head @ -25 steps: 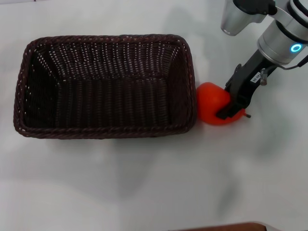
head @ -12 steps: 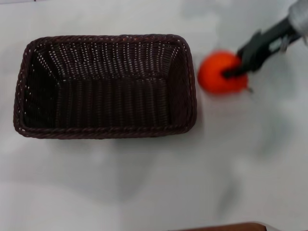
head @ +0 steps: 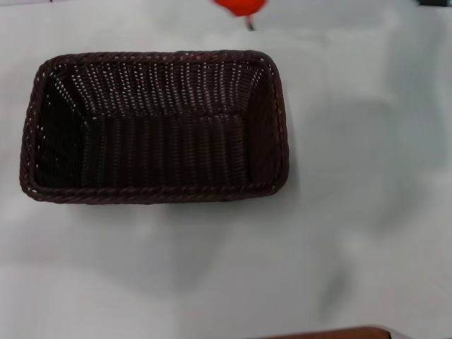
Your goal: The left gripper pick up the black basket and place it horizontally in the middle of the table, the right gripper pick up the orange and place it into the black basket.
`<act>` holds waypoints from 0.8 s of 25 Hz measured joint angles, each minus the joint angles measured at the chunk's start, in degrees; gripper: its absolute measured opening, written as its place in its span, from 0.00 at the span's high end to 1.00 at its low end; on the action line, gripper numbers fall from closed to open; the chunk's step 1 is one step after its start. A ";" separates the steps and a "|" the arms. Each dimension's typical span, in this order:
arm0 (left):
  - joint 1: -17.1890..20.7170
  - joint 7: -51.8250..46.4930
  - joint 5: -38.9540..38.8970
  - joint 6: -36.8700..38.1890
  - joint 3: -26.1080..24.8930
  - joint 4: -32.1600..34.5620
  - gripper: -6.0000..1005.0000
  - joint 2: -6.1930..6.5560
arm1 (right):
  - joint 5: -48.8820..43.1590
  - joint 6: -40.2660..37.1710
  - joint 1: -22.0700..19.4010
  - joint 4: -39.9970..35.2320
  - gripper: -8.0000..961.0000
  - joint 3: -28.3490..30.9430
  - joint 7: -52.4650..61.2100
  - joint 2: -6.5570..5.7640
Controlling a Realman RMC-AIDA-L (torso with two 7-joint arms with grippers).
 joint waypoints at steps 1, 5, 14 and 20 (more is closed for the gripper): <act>-0.01 0.06 0.02 0.00 0.01 0.02 0.14 0.00 | 1.11 0.36 0.29 -0.18 0.65 -1.53 -0.56 0.43; 0.07 0.29 0.05 0.01 0.08 0.15 0.14 0.02 | 1.20 -0.34 2.54 -1.98 0.60 -9.01 -1.47 1.21; 0.40 1.10 0.11 0.02 0.09 0.85 0.14 0.10 | 2.04 -1.94 2.68 -4.09 0.26 -9.93 -2.95 0.67; 0.25 1.45 -0.18 0.03 -0.03 0.94 0.14 0.11 | 2.90 -1.77 0.70 -4.42 0.13 -5.64 -4.97 0.88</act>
